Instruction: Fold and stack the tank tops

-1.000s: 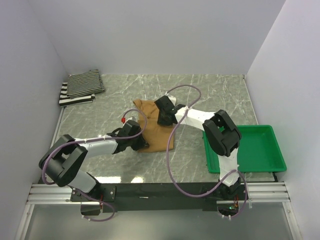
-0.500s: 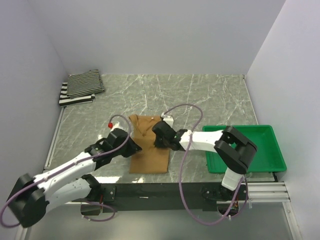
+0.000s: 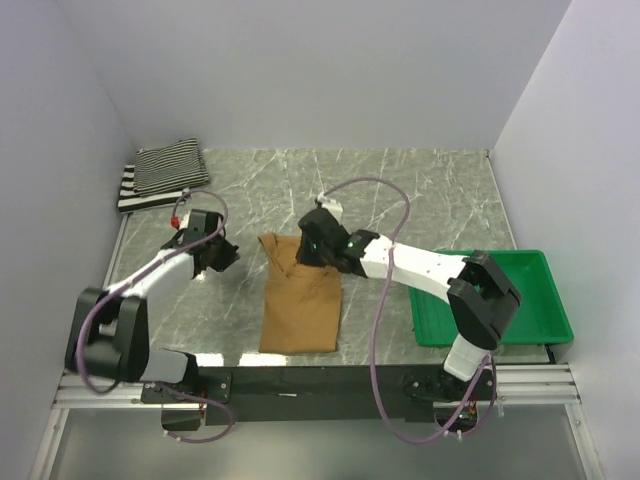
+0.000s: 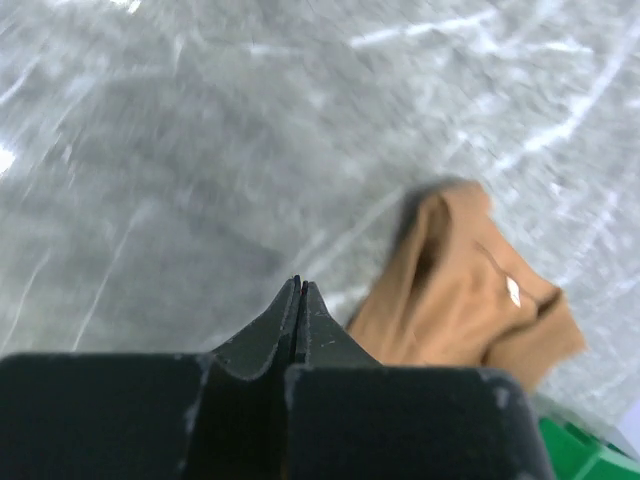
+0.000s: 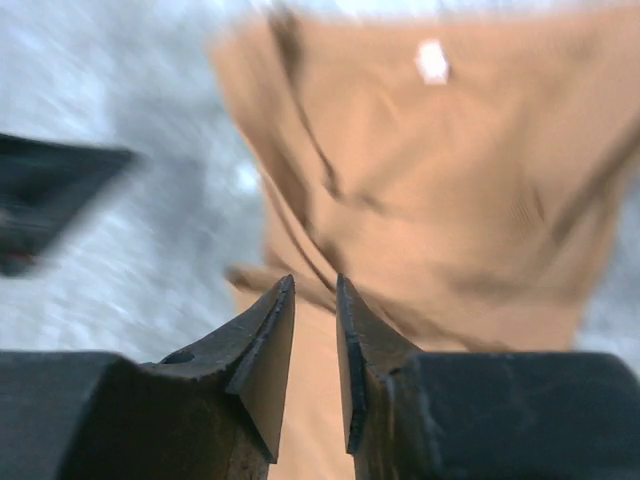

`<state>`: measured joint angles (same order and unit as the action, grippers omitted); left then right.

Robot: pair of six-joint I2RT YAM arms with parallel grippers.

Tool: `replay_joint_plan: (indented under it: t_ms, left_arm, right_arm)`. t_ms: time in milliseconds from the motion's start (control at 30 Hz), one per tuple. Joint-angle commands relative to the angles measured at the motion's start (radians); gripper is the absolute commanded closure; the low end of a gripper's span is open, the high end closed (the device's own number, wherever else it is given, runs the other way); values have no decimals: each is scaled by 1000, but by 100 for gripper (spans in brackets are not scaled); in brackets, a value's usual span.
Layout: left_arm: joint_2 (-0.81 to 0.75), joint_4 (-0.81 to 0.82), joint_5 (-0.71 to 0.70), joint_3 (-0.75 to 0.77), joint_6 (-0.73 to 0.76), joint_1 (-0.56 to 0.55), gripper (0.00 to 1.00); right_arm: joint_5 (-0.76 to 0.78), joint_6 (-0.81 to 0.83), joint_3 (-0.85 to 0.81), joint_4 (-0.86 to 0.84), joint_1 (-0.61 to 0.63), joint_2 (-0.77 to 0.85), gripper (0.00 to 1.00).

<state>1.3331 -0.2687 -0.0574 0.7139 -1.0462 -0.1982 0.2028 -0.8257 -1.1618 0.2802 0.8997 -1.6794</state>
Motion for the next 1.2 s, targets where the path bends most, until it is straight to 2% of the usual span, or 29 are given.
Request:
replay_joint_plan:
  t_ms: [0,167,300,433,500,867,1167]
  left_arm:
    - [98,86,47,81,49,23,99]
    - [265,173,154,134,63,22,100]
    - [339,241,214,148,60,19,99]
    - [388,263,225,174,49,2,100]
    - [399,308,247,177,45,2,99]
    - [371,321,278,226,40,-43,99]
    - [422,348,288,245,28,-76,99]
  right_arm:
    - [-54,19,-96,-29,-59,-71,70]
    - [-153,19,-234,-70,-97,-239,80]
    - [-200,-10,-298,-90,-122,-336,85]
    - [-310,-62,-334,-145,-156,-404,90]
    - [-330,-82,-352,-165,-160,-434,91]
    - [-394,-144,-400,-214,-177,-508,91]
    - [-471,-194,-449,-260,-219,-598,92]
